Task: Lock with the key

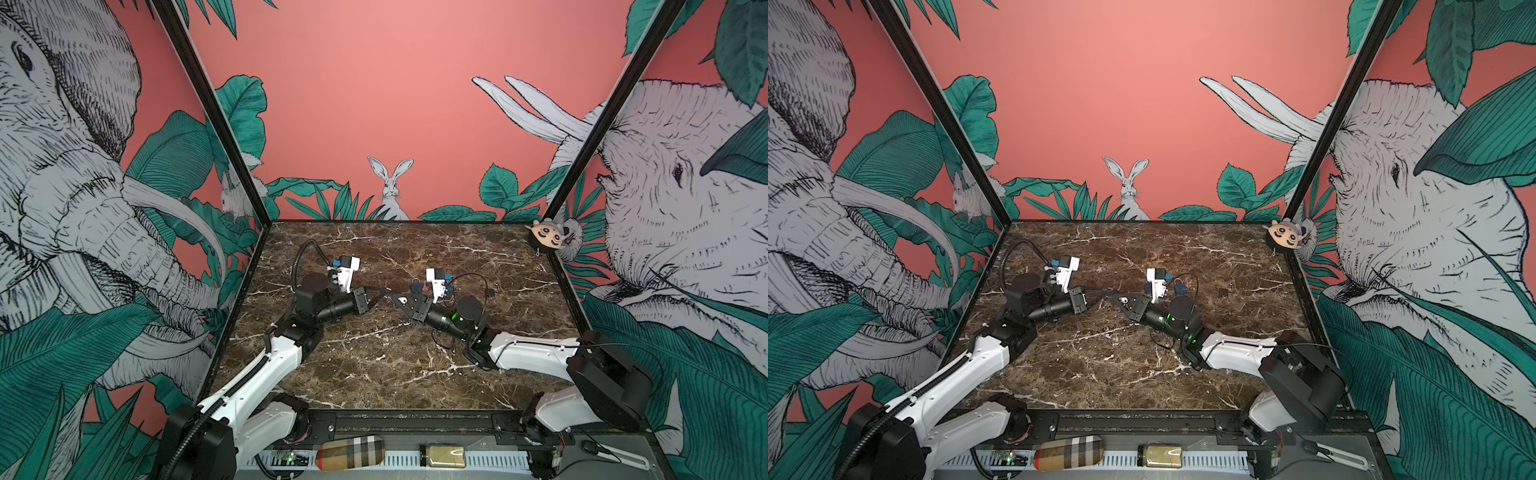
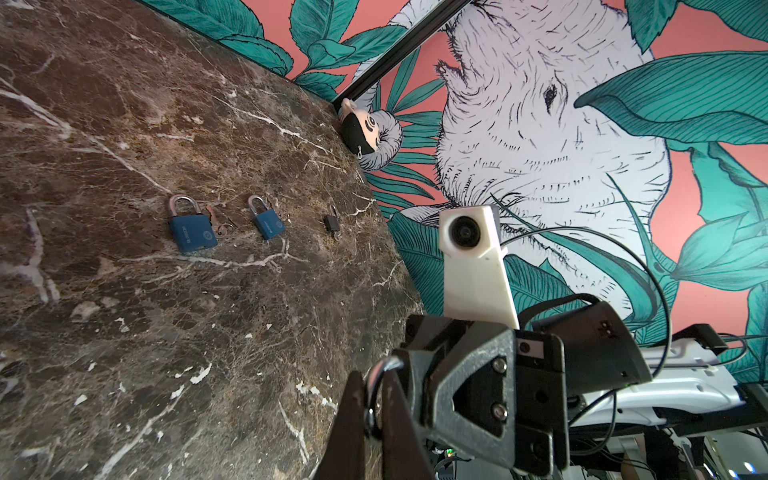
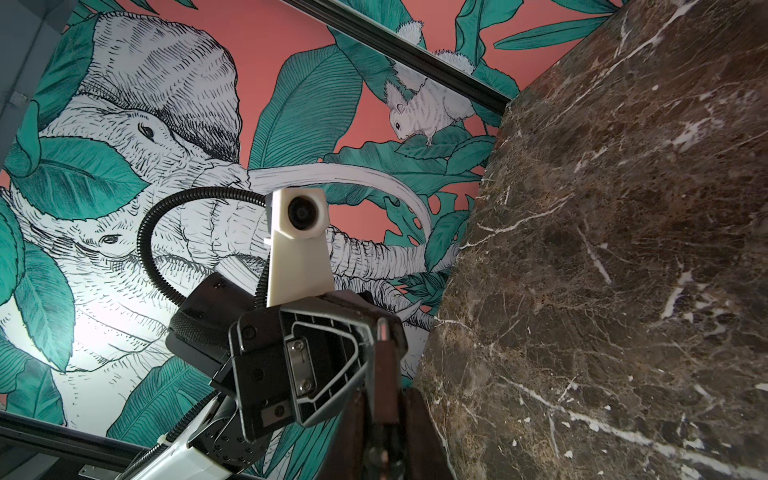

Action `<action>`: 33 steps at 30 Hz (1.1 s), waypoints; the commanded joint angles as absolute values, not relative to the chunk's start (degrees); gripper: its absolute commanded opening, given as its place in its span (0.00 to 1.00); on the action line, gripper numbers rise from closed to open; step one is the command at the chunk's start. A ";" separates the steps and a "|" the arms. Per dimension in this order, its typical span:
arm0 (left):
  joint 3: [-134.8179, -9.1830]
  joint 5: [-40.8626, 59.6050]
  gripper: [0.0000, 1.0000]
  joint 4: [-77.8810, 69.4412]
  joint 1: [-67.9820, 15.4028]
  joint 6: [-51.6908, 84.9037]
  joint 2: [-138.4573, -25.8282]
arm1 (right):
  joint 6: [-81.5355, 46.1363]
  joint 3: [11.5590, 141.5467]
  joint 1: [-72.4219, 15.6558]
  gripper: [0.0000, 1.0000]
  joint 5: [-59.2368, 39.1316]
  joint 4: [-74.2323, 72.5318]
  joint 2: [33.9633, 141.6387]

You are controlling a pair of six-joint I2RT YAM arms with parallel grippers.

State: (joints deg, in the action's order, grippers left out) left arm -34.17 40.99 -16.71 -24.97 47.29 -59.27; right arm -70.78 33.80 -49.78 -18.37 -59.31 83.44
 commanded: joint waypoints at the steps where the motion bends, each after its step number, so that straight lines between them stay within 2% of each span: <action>1: -36.11 50.79 0.07 -18.94 -27.17 48.63 -59.76 | -70.64 36.18 -50.75 0.00 -20.86 -64.25 84.39; 6: -36.30 51.33 0.00 -18.82 -27.16 49.02 -60.62 | -70.03 36.08 -50.71 0.00 -21.18 -64.34 84.21; 17: -37.73 48.61 0.00 -15.29 -27.07 47.28 -62.99 | -69.40 34.00 -50.20 0.01 -19.83 -63.29 81.57; 20: -38.73 48.19 0.00 -14.99 -27.07 47.16 -64.01 | -69.43 32.98 -49.92 0.05 -19.43 -63.08 80.55; 24: -40.05 48.07 0.00 -14.82 -26.98 47.01 -65.51 | -69.26 31.33 -49.36 0.16 -18.20 -63.18 79.16; 27: -40.47 48.25 0.00 -15.59 -26.98 47.59 -66.67 | -69.30 30.42 -49.03 0.18 -17.95 -63.28 78.36; 30: -40.54 48.70 0.00 -17.04 -26.94 48.56 -67.89 | -69.43 29.41 -48.78 0.29 -17.76 -63.73 77.78; 33: -40.84 48.60 0.00 -17.28 -26.90 48.79 -68.54 | -69.65 28.16 -48.52 0.33 -17.29 -64.67 77.39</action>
